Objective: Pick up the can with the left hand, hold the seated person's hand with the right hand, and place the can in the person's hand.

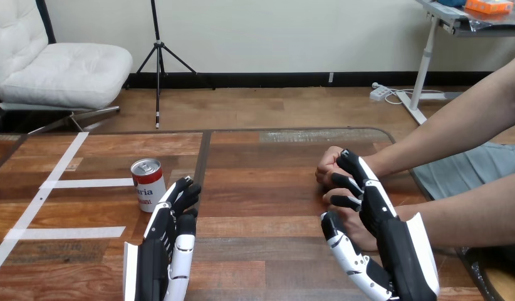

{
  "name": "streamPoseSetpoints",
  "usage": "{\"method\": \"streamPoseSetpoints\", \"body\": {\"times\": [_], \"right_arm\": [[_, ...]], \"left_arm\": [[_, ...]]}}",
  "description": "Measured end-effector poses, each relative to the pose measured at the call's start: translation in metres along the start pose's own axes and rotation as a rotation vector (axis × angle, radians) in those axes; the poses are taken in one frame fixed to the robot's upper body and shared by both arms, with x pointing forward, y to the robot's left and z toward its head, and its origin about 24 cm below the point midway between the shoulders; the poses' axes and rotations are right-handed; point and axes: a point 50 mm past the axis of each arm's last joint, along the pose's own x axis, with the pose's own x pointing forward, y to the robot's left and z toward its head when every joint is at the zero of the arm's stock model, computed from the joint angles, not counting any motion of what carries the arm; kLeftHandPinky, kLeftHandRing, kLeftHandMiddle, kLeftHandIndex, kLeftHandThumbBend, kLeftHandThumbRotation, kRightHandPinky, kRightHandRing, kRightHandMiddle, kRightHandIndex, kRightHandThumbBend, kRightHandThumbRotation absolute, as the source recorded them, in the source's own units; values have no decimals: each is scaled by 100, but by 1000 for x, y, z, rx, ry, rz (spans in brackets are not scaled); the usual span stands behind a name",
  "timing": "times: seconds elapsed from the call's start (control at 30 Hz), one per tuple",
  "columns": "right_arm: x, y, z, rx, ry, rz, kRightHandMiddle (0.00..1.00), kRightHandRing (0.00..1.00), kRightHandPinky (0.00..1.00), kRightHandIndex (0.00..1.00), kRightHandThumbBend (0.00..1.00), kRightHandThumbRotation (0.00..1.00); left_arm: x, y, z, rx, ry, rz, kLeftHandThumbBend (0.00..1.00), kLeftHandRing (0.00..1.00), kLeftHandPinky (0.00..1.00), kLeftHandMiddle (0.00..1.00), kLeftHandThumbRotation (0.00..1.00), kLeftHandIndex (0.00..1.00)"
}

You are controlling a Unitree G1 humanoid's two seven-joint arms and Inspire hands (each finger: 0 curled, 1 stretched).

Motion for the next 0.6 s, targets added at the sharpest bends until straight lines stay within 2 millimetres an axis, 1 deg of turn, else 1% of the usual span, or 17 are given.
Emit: {"method": "streamPoseSetpoints", "body": {"times": [0.6], "right_arm": [[-1,1,-2,3,20,13,92,87,75,92,34,56]], "left_arm": [[0,0,0,-12,3,-5,53,83,76,81,95,83]]}}
